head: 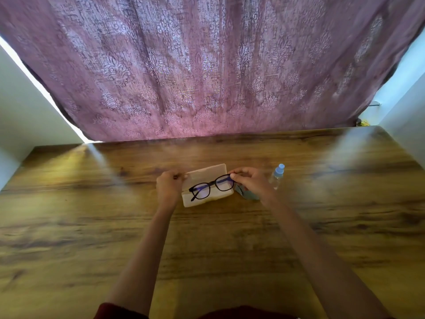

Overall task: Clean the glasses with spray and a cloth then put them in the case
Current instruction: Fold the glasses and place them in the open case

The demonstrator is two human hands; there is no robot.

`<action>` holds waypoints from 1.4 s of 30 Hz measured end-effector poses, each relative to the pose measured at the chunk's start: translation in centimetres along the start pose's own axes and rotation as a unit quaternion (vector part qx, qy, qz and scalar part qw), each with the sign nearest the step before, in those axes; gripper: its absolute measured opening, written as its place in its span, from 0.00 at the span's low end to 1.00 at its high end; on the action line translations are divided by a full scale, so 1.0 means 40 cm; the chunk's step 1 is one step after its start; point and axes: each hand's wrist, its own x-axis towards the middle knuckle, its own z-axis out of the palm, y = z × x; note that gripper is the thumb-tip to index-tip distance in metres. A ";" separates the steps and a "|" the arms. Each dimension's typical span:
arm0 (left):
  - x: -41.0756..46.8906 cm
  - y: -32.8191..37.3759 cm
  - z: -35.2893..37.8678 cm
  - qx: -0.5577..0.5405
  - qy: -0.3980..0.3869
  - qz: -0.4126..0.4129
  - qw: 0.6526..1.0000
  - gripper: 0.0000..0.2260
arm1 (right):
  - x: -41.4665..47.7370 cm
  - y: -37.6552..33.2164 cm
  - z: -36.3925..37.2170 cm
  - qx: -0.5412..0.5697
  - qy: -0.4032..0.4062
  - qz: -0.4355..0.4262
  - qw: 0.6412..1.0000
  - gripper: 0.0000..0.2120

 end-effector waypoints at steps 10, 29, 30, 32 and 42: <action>-0.004 0.000 0.027 -0.009 -0.014 0.006 1.000 0.08 | 0.014 0.036 0.031 -0.039 0.001 0.027 0.999 0.11; -0.023 0.001 0.036 -0.018 0.026 0.025 0.999 0.08 | 0.006 0.085 0.071 -0.071 0.088 -0.016 0.993 0.04; -0.024 0.001 0.036 -0.018 0.026 0.027 0.999 0.08 | 0.006 0.085 0.075 -0.077 0.094 -0.019 0.992 0.04; -0.025 0.001 0.034 -0.018 0.025 0.028 0.999 0.07 | 0.006 0.086 0.081 -0.088 0.102 -0.026 0.991 0.04; -0.020 0.003 0.033 -0.024 0.024 0.045 0.998 0.07 | 0.008 0.100 0.092 -0.152 0.128 -0.084 0.977 0.07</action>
